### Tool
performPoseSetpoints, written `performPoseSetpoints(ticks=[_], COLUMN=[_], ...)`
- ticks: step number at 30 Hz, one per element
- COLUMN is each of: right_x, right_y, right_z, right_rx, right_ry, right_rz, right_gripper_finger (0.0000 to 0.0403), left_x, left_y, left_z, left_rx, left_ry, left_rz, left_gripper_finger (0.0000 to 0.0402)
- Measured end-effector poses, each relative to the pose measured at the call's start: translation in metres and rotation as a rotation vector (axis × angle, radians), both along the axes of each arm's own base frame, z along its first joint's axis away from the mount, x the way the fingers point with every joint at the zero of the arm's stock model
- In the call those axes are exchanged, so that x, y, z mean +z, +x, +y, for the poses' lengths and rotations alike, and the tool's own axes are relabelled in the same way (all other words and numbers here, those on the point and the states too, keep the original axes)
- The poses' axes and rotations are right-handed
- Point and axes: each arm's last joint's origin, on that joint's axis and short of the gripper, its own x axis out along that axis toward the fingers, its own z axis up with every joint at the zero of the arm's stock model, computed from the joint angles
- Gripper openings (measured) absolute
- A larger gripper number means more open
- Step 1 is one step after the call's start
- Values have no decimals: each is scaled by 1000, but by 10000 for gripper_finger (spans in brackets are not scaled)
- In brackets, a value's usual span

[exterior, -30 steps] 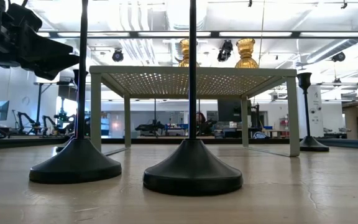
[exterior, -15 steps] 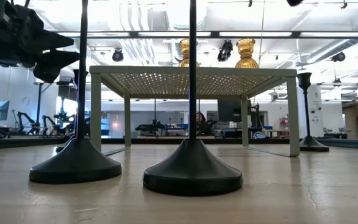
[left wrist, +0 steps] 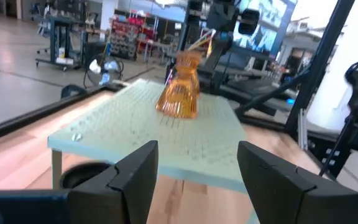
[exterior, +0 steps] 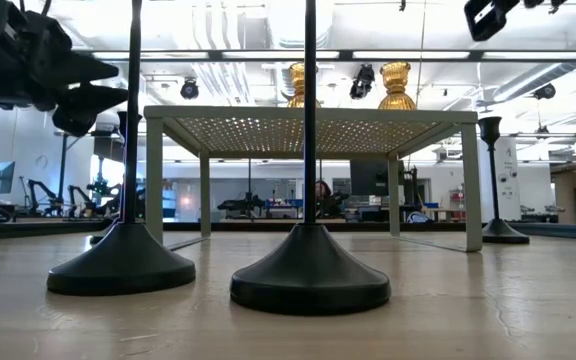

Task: Pick & Place candle stick holders
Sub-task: Put the yellow glass candle holder on the shelf

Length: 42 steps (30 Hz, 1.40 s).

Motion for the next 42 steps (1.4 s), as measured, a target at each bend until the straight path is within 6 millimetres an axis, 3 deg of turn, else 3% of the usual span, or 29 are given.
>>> performPoseSetpoints(ticks=[11,22,32,42], right_x=[-18,-35,-31,-28], right_y=[-13,-34,-38,-39], right_z=[-23,-18,-15,-14], right_rx=[-69,-118,-119,-122], right_ry=[-7,-25,-53,-61], right_rz=[-14,-68,-102,-110], right_gripper_finger=[8,8,8,8], left_x=[-1,-1,13,25], left_y=[0,0,-4,-12], left_z=[0,0,-4,-6], left_rx=[-2,2,-139,-243], left_ry=[59,85,81,28], left_rz=[27,32,9,123], left_gripper_finger=[225,225,225,225])
